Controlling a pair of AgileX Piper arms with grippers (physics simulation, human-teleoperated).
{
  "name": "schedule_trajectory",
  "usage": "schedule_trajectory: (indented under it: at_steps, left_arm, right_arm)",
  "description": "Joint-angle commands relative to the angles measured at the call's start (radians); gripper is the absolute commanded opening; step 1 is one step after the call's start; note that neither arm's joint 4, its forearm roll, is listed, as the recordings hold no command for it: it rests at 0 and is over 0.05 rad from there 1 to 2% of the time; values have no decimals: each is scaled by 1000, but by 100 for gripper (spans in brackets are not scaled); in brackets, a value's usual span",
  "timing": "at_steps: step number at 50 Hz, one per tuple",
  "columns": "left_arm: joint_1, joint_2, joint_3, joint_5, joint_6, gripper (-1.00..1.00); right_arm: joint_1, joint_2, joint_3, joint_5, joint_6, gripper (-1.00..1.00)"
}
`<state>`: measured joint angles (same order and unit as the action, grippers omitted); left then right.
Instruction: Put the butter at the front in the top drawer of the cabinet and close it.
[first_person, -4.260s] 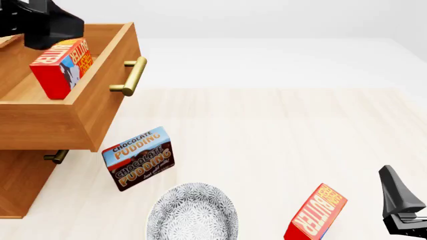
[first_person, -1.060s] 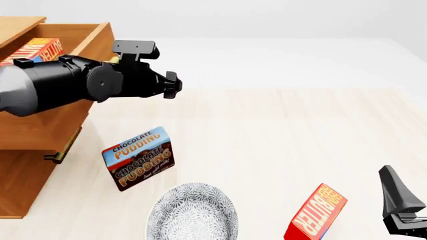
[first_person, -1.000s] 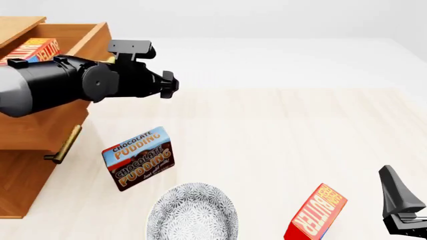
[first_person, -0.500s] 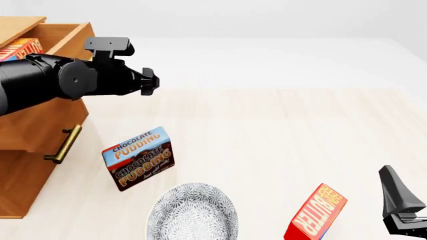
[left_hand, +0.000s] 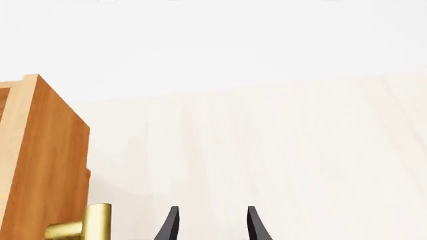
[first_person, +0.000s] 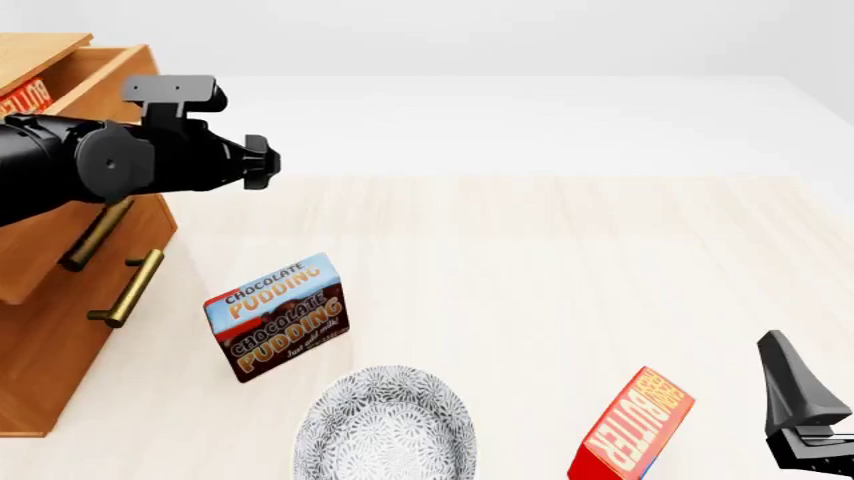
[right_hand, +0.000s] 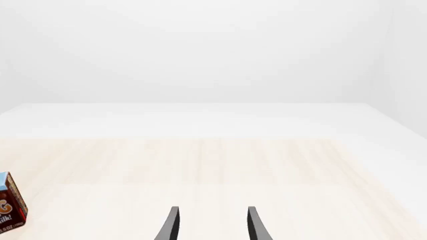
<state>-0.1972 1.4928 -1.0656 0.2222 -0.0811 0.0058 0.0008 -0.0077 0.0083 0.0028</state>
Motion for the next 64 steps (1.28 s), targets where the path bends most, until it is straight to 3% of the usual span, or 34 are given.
schedule_trajectory:
  at_steps: [1,21,45,50,56,58,64]
  left_arm:
    - [51,-14,35,-19,5,100]
    - [159,-57,104,-62,16,100]
    - [356,-147,148,-54,36,100]
    - [360,-170,152,-45,42,100]
    - [219,-193,134,-15,34,100]
    - [221,-203,126,5,67,100]
    - [163,-251,120,30,58,100]
  right_arm:
    - [0,1,1,-2,-1,100]
    - [0,1,1,-2,0,100]
    - [0,1,3,-4,0,100]
    - [0,1,3,-4,-1,100]
    - [0,1,2,-4,0,100]
    - [0,1,2,-3,0,100]
    - [0,1,2,-3,0,100]
